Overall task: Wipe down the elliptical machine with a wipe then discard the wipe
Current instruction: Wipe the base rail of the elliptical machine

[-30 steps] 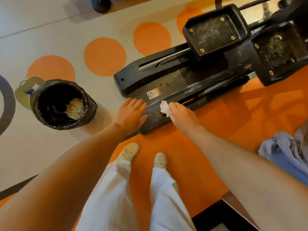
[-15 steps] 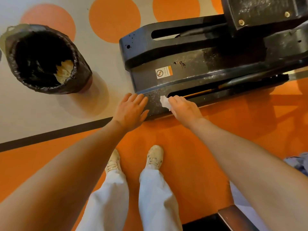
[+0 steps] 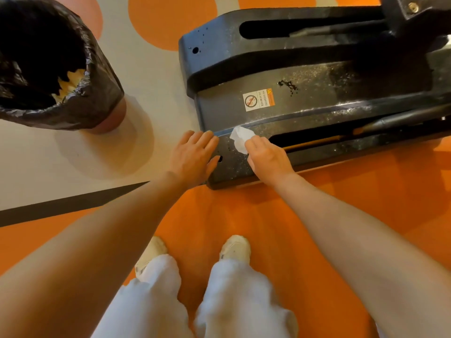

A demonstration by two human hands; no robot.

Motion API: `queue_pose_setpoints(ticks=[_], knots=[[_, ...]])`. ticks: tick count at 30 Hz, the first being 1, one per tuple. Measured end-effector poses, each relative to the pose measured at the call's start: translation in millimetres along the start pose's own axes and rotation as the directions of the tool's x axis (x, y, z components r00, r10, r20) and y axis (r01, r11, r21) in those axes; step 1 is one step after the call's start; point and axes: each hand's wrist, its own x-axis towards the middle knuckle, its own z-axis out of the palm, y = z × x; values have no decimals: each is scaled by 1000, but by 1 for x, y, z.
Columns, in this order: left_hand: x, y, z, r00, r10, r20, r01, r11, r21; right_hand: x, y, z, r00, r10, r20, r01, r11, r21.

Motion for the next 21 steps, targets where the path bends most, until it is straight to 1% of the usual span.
queue_pose_setpoints(ticks=[3, 6, 8, 11, 14, 16, 18, 20, 21], knots=[[11, -8, 34, 1000, -8, -19, 8, 1000, -7, 0, 4, 39, 1000, -18, -11, 18, 1000, 4], [17, -14, 66, 997, 39, -72, -40, 999, -15, -1, 11, 65, 991, -65, -115, 58, 996, -66], [20, -17, 85, 991, 68, -118, -71, 997, -19, -3, 12, 75, 979, -69, -191, 46, 991, -123], [21, -23, 109, 990, 70, -123, -77, 996, -52, 0, 13, 84, 949, -83, -305, 22, 980, -198], [19, -27, 128, 989, 79, -122, -89, 993, -83, 13, 11, 88, 923, -107, -370, 0, 961, -278], [17, -29, 137, 984, 90, -154, -106, 990, -95, 19, 8, 92, 923, -82, -377, -25, 963, -269], [15, -32, 145, 978, 85, -188, -107, 988, -108, 21, 5, 95, 936, -30, -352, -51, 974, -219], [14, -33, 153, 973, 68, -220, -98, 987, -131, 23, 2, 98, 959, 1, -283, -50, 985, -166], [14, -33, 156, 971, 61, -233, -96, 985, -141, 23, 0, 100, 974, 4, -224, -40, 987, -156]])
